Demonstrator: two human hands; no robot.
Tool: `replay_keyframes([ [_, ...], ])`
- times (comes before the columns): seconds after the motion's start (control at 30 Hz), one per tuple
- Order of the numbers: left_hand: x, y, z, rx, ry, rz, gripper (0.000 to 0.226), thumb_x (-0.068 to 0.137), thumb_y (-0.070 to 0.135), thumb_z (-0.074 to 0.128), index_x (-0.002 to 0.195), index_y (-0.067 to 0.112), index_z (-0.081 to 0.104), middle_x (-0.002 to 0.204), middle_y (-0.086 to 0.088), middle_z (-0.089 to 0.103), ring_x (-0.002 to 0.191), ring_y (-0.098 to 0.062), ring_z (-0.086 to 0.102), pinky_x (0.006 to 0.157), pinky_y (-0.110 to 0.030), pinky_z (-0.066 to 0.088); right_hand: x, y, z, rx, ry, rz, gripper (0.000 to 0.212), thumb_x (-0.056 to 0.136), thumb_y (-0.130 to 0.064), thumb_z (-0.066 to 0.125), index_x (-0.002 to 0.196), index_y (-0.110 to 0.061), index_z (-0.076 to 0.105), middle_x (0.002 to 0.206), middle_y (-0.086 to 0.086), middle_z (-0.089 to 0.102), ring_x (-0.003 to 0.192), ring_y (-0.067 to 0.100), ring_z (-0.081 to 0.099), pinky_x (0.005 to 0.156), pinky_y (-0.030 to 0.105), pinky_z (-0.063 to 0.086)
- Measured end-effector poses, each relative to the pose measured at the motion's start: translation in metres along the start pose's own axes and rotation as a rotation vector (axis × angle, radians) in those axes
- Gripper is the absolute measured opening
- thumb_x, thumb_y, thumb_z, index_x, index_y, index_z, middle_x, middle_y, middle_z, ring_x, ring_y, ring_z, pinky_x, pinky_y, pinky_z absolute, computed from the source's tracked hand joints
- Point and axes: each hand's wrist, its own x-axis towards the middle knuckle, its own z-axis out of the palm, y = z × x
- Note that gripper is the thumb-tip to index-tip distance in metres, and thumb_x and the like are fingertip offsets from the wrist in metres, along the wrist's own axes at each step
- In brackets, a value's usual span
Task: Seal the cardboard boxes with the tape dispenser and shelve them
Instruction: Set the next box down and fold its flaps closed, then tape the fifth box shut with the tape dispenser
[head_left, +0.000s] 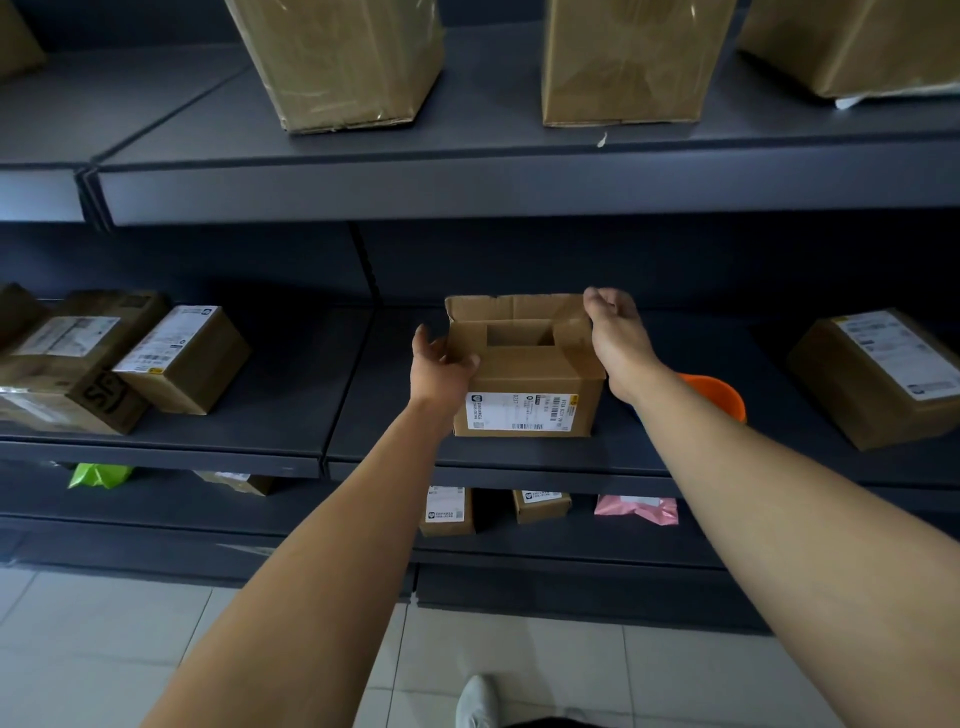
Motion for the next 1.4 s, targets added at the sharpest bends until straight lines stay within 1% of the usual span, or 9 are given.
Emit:
replay_keyframes([
  [0.2,-0.006,-0.001,-0.003,0.046,-0.061,0.084,0.086,0.092,-0.002,0.055,0.148,0.046,0.011,0.132,0.002,0.048,0.117,-0.02,0.054,0.098,-0.042,0.05,0.001,0.006,0.004,-0.066,0.019,-0.051,0.015,0.097,-0.036,0.051,0.099,-0.021,0.048,0.109,-0.001,0.056,0.096,0.013,0.05,0.063,0.018,0.036],
  [0.4,-0.006,-0.002,-0.003,0.115,-0.071,0.13,0.061,0.092,-0.002,0.053,0.137,0.038,0.039,0.12,0.004,0.053,0.1,-0.015,0.058,0.087,-0.032,0.054,0.005,0.01,0.003,-0.145,0.012,-0.071,0.009,0.096,-0.015,0.054,0.103,-0.015,0.06,0.108,0.001,0.058,0.095,0.013,0.053,0.061,0.015,0.037],
  [0.67,0.0,-0.001,0.0,0.405,-0.071,0.182,0.036,0.098,0.011,0.047,0.131,0.024,0.052,0.142,-0.006,0.035,0.106,-0.023,0.054,0.08,-0.023,0.044,0.004,0.023,0.001,-0.256,-0.053,-0.128,0.018,0.094,-0.006,0.055,0.106,-0.009,0.069,0.145,0.002,0.046,0.131,0.02,0.044,0.098,0.019,0.034],
  [0.83,0.002,0.003,0.004,0.545,-0.091,0.249,0.038,0.099,0.003,0.039,0.131,0.016,0.055,0.154,-0.001,0.017,0.127,-0.013,0.041,0.076,-0.005,0.034,0.004,0.025,-0.019,-0.348,0.154,-0.183,0.019,0.092,-0.007,0.055,0.105,-0.01,0.068,0.121,0.008,0.064,0.114,0.025,0.059,0.09,0.026,0.044],
  [0.93,0.002,0.004,0.004,0.539,-0.093,0.248,0.037,0.098,0.002,0.04,0.129,0.015,0.056,0.155,0.007,0.023,0.131,-0.008,0.042,0.07,0.0,0.035,0.009,0.034,-0.041,-0.57,0.348,-0.017,0.033,0.089,-0.009,0.055,0.121,-0.004,0.055,0.13,0.017,0.055,0.12,0.032,0.051,0.098,0.035,0.041],
  [1.03,0.001,0.007,0.004,0.53,-0.07,0.244,0.033,0.096,0.007,0.044,0.125,0.016,0.059,0.147,0.007,0.04,0.094,0.004,0.048,0.052,0.008,0.032,0.009,0.044,-0.058,-0.807,0.27,0.287,0.066,0.085,-0.029,0.065,0.138,-0.002,0.035,0.142,0.018,0.041,0.13,0.036,0.04,0.105,0.042,0.034],
  [1.13,0.001,0.006,0.004,0.53,-0.05,0.278,0.029,0.097,0.013,0.048,0.122,0.017,0.062,0.146,0.007,0.043,0.106,-0.001,0.049,0.059,0.007,0.03,-0.001,0.064,-0.071,-1.006,0.071,0.39,0.073,0.079,-0.043,0.071,0.135,-0.004,0.043,0.138,0.017,0.048,0.129,0.034,0.043,0.108,0.041,0.032],
  [1.3,-0.002,0.005,0.001,0.568,-0.06,0.251,0.032,0.097,0.02,0.052,0.129,0.021,0.06,0.147,0.008,0.042,0.127,-0.014,0.047,0.088,-0.016,0.036,0.003,0.046,-0.061,-0.935,-0.081,0.171,0.042,0.093,-0.02,0.05,0.131,-0.001,0.05,0.134,0.019,0.052,0.125,0.034,0.047,0.105,0.04,0.033],
  [1.4,-0.001,0.004,0.002,0.583,-0.06,0.251,0.033,0.098,0.021,0.052,0.13,0.021,0.059,0.149,0.009,0.04,0.126,-0.016,0.049,0.091,-0.019,0.04,-0.002,0.037,-0.069,-0.886,0.192,0.092,0.032,0.091,-0.018,0.049,0.119,-0.005,0.056,0.12,0.017,0.061,0.118,0.034,0.053,0.107,0.04,0.029],
])
